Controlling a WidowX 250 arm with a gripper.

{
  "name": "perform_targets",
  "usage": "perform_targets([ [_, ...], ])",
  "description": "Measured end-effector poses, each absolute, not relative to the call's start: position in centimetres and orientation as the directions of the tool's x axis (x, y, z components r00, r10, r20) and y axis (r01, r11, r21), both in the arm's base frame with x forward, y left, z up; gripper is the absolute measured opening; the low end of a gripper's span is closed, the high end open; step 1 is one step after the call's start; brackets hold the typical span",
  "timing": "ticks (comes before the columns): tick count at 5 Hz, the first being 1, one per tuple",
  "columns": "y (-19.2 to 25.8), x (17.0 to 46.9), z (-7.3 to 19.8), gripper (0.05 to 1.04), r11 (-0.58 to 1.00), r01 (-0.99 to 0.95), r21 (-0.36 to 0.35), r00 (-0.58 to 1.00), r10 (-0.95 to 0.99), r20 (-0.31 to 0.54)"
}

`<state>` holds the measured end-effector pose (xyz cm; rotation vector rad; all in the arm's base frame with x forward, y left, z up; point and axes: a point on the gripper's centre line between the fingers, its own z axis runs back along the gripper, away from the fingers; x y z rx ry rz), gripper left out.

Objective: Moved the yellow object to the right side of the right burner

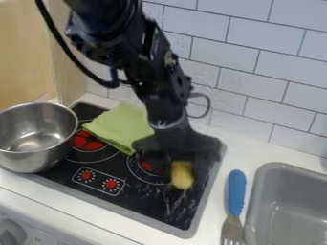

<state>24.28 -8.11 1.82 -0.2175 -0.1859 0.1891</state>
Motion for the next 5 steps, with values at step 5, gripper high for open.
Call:
perform_targets([
  [5, -7.79, 23.31, 0.41, 0.625, 0.966, -0.18, -0.184, 0.974, 0.201, 0.105],
])
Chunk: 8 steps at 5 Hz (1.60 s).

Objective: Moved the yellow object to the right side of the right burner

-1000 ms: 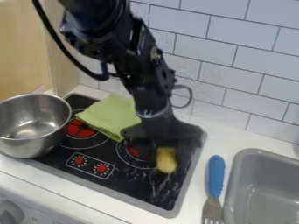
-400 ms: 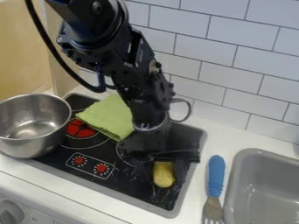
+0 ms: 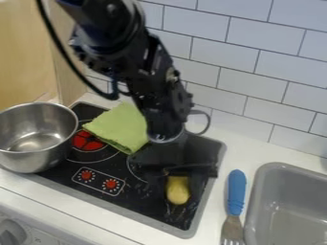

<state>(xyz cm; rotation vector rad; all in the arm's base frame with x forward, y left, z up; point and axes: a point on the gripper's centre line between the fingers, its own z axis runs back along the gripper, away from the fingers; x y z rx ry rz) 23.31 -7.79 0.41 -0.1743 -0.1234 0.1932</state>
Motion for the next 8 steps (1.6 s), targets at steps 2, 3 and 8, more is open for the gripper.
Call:
perform_targets([
  [2, -8.3, 23.9, -0.3, 0.706, 0.967, -0.167, -0.191, 0.98, 0.184, 0.071],
  [3, -8.4, 24.1, -0.2, 0.935, 0.968, -0.163, -0.189, 0.982, 0.178, 0.064],
  [8, -8.2, 24.2, 4.8, 0.999, 0.979, -0.147, -0.142, 0.967, 0.172, 0.19],
])
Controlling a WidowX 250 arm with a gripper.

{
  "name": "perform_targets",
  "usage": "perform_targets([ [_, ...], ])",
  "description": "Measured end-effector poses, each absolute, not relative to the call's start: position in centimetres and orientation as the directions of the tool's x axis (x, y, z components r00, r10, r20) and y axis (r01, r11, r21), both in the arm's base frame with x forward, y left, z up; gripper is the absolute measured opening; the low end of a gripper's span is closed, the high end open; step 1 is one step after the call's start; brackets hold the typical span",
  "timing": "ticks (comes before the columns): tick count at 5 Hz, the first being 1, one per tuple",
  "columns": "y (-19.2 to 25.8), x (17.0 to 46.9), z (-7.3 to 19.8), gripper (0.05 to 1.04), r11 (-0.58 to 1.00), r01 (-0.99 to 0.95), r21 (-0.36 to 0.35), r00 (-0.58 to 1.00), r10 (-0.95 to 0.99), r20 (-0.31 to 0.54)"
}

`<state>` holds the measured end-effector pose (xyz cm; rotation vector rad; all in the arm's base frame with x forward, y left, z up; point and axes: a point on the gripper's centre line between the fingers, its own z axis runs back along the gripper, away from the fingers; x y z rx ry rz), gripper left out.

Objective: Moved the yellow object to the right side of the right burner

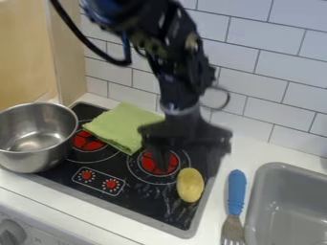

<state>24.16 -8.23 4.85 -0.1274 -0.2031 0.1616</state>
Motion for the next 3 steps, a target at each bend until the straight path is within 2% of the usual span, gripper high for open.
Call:
perform_targets([
  [2, -9.1, 23.3, 8.6, 0.999, 0.976, -0.08, -0.205, 0.963, 0.129, 0.237],
  [3, -8.9, 23.6, 9.7, 0.999, 0.983, -0.017, -0.185, 0.969, 0.061, 0.237],
])
